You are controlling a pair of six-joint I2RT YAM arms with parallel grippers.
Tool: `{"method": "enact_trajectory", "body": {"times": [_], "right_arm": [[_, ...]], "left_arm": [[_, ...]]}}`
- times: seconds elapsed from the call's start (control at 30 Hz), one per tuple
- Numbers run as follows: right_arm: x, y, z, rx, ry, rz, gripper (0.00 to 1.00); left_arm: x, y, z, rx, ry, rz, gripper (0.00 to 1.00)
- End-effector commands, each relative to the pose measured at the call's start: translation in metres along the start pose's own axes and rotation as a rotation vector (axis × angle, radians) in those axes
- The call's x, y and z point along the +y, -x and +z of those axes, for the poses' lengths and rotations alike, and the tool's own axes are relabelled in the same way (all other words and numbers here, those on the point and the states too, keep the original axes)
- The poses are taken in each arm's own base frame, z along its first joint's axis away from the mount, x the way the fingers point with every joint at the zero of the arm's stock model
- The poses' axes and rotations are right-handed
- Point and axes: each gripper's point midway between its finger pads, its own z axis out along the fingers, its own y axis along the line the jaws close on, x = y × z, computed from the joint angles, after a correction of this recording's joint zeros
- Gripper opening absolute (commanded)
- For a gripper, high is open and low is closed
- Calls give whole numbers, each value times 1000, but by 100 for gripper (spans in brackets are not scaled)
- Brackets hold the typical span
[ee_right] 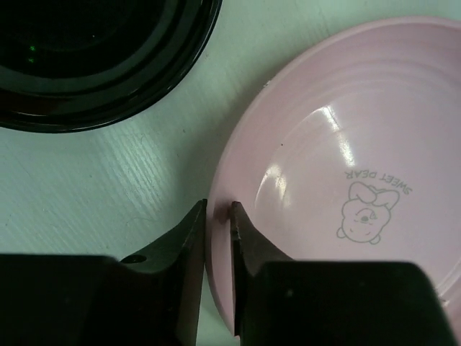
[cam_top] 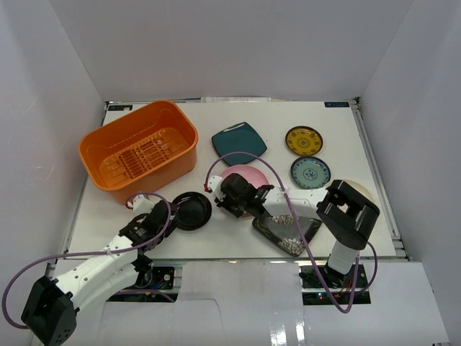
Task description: Place the plates into the plastic bin on the countertop
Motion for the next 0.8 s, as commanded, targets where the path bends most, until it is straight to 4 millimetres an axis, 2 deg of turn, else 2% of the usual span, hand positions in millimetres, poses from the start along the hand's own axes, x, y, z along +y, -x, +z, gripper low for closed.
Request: {"method": "enact_trajectory", "body": {"times": [0.0, 0.03, 0.13, 0.17, 0.2, 0.23, 0.27, 0.3, 0.33, 0.37, 0.4, 0.43, 0.47, 0.5, 0.53, 0.57, 0.6, 0.63, 0.67, 0.7, 0.73, 0.77], "right_arm": [[-4, 35, -14, -110, -20, -13, 17], [-5, 44, -24, -142, -21, -8, 15], [-8, 67, -44, -235, -29, 3, 8], [-11, 81, -62, -290, -41, 10, 8], [-13, 84, -71, -311, -50, 16, 8], [-15, 90, -82, -342, -61, 22, 8], [-19, 102, -104, -404, -83, 38, 8], [-21, 103, -113, -429, -94, 46, 8], [-24, 107, -125, -455, -104, 54, 8], [-27, 113, -146, -507, -124, 65, 8], [-28, 111, -155, -516, -127, 84, 8], [-29, 113, -165, -538, -129, 91, 8], [-29, 118, -185, -593, -129, 99, 8], [-28, 113, -190, -586, -124, 112, 8], [-26, 110, -196, -594, -118, 118, 8], [-25, 111, -209, -624, -111, 121, 8], [-23, 111, -213, -633, -101, 123, 8], [-22, 113, -221, -650, -91, 124, 8], [-19, 114, -223, -652, -78, 120, 8], [-18, 115, -223, -646, -71, 119, 8], [-17, 116, -223, -630, -61, 122, 8], [-16, 118, -224, -626, -56, 123, 8]], "left_arm": [[20, 0, 0, -11, 45, 56, 0], [17, 1, -4, -6, 29, 57, 0], [-11, 8, -22, 18, -75, 76, 0], [-27, 14, -34, 13, -150, 69, 0], [-49, 26, -52, 3, -234, 78, 0], [-61, 35, -64, -17, -286, 73, 0], [-74, 47, -80, -44, -352, 59, 0], [-93, 69, -103, -98, -412, 52, 0], [-99, 80, -114, -123, -426, 46, 0], [-107, 90, -121, -148, -427, 50, 0], [-123, 112, -142, -201, -463, 48, 0], [-132, 120, -149, -218, -474, 46, 0], [-140, 125, -154, -230, -484, 51, 0], [-149, 129, -154, -239, -481, 61, 0], [-164, 142, -166, -276, -518, 62, 0], [-167, 153, -167, -325, -493, 60, 0], [-171, 158, -158, -349, -439, 81, 0], [-179, 173, -164, -398, -423, 94, 0], [-180, 187, -161, -460, -370, 108, 0], [-187, 188, -146, -471, -311, 153, 0], [-193, 207, -147, -502, -296, 163, 0], [-197, 216, -140, -500, -281, 173, 0]]}}
